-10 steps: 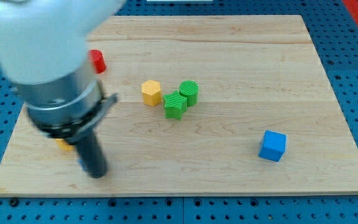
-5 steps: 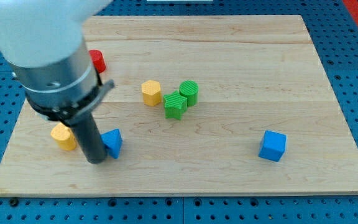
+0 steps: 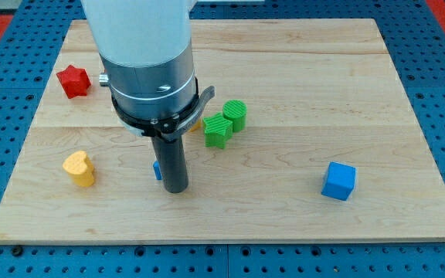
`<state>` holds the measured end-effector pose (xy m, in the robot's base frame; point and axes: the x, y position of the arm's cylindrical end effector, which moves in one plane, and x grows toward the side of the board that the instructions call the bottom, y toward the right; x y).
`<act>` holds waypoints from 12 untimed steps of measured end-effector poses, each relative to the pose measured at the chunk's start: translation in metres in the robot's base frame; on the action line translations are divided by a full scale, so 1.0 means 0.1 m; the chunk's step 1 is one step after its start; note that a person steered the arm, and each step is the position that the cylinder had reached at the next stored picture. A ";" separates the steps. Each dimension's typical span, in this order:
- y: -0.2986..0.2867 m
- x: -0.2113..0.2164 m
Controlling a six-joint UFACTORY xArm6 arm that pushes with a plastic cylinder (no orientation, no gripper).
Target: Push the blue triangle parallel to the right of the green star
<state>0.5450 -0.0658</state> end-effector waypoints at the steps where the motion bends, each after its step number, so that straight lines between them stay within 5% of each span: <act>1: -0.59 -0.04; 3: -0.52 -0.34; 5: 0.48 -0.09; 7: -0.02 -0.39; 9: 1.36 -0.16; 12: 1.22 -0.26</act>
<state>0.5193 0.0564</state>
